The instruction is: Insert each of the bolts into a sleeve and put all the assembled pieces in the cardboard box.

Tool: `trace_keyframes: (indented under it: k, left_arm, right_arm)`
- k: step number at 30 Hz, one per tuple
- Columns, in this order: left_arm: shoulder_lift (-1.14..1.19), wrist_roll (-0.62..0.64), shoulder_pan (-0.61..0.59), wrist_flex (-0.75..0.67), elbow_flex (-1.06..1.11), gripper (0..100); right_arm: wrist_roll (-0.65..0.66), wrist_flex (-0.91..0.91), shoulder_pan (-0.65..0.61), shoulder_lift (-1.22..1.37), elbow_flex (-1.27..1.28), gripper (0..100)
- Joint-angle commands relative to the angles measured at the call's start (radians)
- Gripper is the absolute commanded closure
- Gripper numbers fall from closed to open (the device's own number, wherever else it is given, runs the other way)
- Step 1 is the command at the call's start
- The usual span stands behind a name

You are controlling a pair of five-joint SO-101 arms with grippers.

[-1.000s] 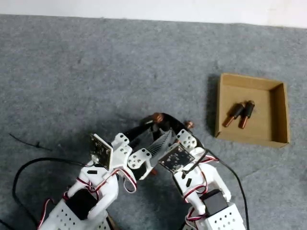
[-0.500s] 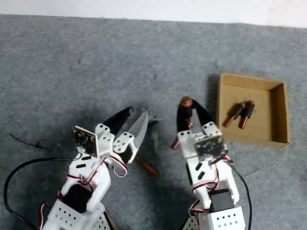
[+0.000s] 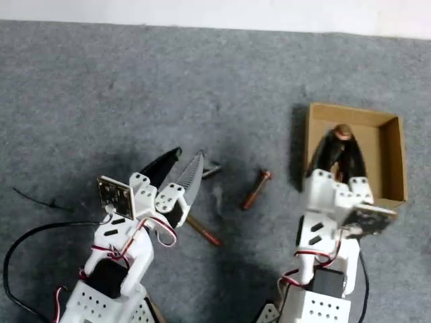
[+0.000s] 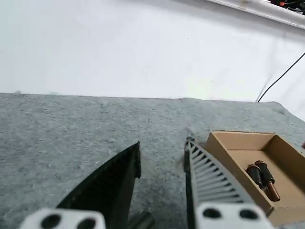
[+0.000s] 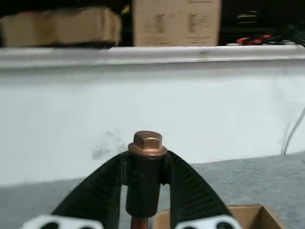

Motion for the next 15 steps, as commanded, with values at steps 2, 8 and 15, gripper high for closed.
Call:
trace_keyframes:
  k: [2,8,15]
  left_arm:
    - [-0.015,-0.012,-0.01,-0.002,0.01,85]
    - [-0.015,-0.015,-0.01,0.012,0.01,85]
    - [-0.015,-0.015,-0.01,0.043,0.01,85]
  right_arm:
    - [-0.061,-0.061,0.062,0.001,0.134,99.4]
    - [-0.061,-0.077,0.097,0.001,0.136,99.4]
    - [-0.054,-0.071,0.119,0.001,0.128,99.3]
